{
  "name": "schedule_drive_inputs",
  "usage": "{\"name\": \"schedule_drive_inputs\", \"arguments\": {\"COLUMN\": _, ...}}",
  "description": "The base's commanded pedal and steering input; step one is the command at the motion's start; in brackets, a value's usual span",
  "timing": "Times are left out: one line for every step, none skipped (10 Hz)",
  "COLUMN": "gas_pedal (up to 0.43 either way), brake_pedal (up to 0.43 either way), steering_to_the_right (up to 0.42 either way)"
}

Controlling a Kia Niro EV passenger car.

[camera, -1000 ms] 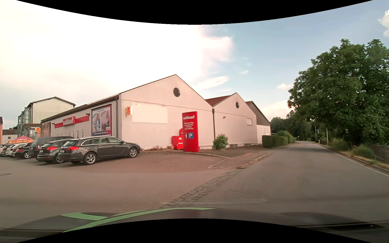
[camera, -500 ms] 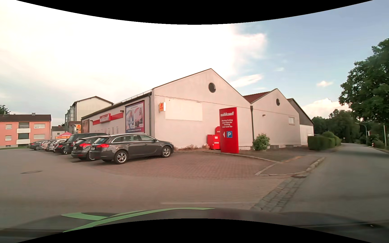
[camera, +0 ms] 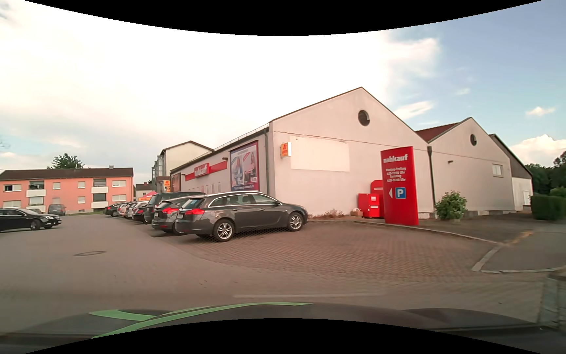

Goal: Follow the waypoints while adhering to traffic rules and regulations

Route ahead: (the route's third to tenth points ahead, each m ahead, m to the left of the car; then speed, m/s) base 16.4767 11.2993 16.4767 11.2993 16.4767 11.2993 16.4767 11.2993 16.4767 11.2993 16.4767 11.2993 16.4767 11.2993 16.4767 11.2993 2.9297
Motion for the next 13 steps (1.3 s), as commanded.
{"name": "schedule_drive_inputs", "arguments": {"gas_pedal": 0.0, "brake_pedal": 0.0, "steering_to_the_right": -0.475}}
{"name": "schedule_drive_inputs", "arguments": {"gas_pedal": 0.0, "brake_pedal": 0.0, "steering_to_the_right": -0.473}}
{"name": "schedule_drive_inputs", "arguments": {"gas_pedal": 0.0, "brake_pedal": 0.0, "steering_to_the_right": -0.472}}
{"name": "schedule_drive_inputs", "arguments": {"gas_pedal": 0.0, "brake_pedal": 0.0, "steering_to_the_right": -0.462}}
{"name": "schedule_drive_inputs", "arguments": {"gas_pedal": 0.0, "brake_pedal": 0.0, "steering_to_the_right": -0.454}}
{"name": "schedule_drive_inputs", "arguments": {"gas_pedal": 0.0, "brake_pedal": 0.0, "steering_to_the_right": -0.451}}
{"name": "schedule_drive_inputs", "arguments": {"gas_pedal": 0.0, "brake_pedal": 0.0, "steering_to_the_right": -0.454}}
{"name": "schedule_drive_inputs", "arguments": {"gas_pedal": 0.0, "brake_pedal": 0.0, "steering_to_the_right": -0.454}}
{"name": "schedule_drive_inputs", "arguments": {"gas_pedal": 0.0, "brake_pedal": 0.0, "steering_to_the_right": -0.445}}
{"name": "schedule_drive_inputs", "arguments": {"gas_pedal": 0.0, "brake_pedal": 0.0, "steering_to_the_right": -0.429}}
{"name": "schedule_drive_inputs", "arguments": {"gas_pedal": 0.0, "brake_pedal": 0.0, "steering_to_the_right": -0.411}}
{"name": "schedule_drive_inputs", "arguments": {"gas_pedal": 0.0, "brake_pedal": 0.0, "steering_to_the_right": -0.39}}
{"name": "schedule_drive_inputs", "arguments": {"gas_pedal": 0.0, "brake_pedal": 0.0, "steering_to_the_right": -0.381}}
